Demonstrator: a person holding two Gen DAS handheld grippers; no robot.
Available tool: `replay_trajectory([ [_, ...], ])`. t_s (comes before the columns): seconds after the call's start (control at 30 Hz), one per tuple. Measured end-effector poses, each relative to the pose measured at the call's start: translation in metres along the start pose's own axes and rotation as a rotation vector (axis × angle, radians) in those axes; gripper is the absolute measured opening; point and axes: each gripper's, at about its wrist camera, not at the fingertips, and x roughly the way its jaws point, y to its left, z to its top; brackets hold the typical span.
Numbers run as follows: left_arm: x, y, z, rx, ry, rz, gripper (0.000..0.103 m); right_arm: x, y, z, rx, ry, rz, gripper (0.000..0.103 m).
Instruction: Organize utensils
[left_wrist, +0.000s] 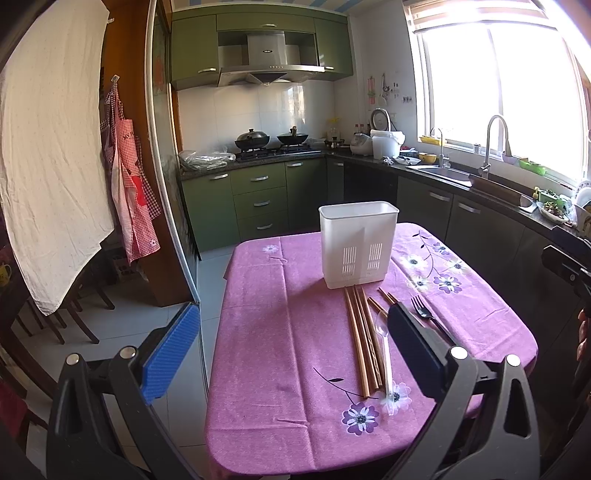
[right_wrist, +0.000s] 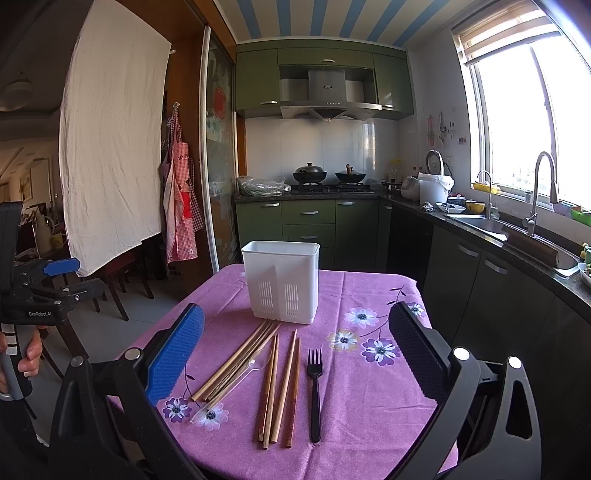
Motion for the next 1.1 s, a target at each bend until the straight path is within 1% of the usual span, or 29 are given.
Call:
replay_trajectory([
  [0.67,0.002,0.000,-0.002,0.005,0.007,0.005,0.097,0.000,0.003,0.001,0.002,0.003,0.004,0.099],
  [1.1,0.008,-0.001,-0.004,0.017,0.028,0.002,0.097,0.018,0.000,-0.004,0.000,0.042,-0.003,0.099],
])
